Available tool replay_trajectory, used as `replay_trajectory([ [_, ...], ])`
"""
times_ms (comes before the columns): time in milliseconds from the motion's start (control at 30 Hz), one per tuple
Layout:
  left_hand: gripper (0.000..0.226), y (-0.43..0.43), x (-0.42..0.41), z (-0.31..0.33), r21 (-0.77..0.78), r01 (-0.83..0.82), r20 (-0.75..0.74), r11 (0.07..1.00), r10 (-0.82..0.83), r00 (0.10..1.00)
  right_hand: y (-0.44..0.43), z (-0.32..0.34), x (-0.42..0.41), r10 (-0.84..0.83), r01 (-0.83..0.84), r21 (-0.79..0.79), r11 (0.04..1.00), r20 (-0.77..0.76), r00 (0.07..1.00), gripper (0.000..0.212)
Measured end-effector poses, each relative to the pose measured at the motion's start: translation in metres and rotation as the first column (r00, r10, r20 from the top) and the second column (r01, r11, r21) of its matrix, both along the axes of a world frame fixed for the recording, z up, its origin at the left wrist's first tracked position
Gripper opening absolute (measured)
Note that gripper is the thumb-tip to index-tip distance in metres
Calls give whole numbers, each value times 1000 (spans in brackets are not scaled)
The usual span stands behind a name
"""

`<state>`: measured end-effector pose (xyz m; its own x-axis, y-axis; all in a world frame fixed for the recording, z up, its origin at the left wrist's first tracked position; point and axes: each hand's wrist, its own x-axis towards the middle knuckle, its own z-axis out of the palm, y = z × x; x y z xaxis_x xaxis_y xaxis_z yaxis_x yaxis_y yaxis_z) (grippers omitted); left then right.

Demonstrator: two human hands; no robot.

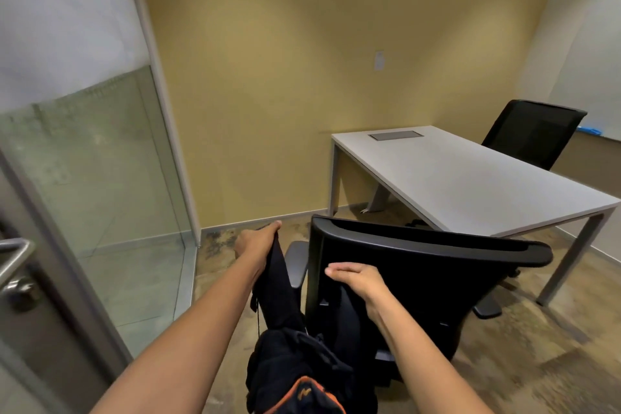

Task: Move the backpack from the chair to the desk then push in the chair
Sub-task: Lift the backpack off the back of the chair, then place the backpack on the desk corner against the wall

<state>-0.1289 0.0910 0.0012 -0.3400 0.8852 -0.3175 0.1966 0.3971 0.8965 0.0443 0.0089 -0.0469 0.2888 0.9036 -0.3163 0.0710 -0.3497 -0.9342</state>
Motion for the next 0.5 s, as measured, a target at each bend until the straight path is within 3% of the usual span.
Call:
replay_trajectory([
  [133,61,14,-16,20,87,36,-43,996,-32,999,18,20,-53,286,-287,11,958,60,956,37],
  [200,56,21,-18,32,126,70,-68,990,-62,996,27,26,-75,359,-362,5,932,108,927,19],
  [233,51,23,-19,38,143,100,-95,985,-87,992,30,31,-84,365,-371,23,928,133,921,13],
  [267,45,25,-20,43,159,127,-116,979,-110,987,36,32,-91,351,-362,44,931,158,923,30],
  [333,36,31,-27,49,195,153,-82,969,-139,987,51,33,-102,277,-303,117,946,199,940,42],
  [500,30,60,-65,60,331,85,-19,940,-83,996,93,55,-142,265,-313,255,915,205,942,36],
])
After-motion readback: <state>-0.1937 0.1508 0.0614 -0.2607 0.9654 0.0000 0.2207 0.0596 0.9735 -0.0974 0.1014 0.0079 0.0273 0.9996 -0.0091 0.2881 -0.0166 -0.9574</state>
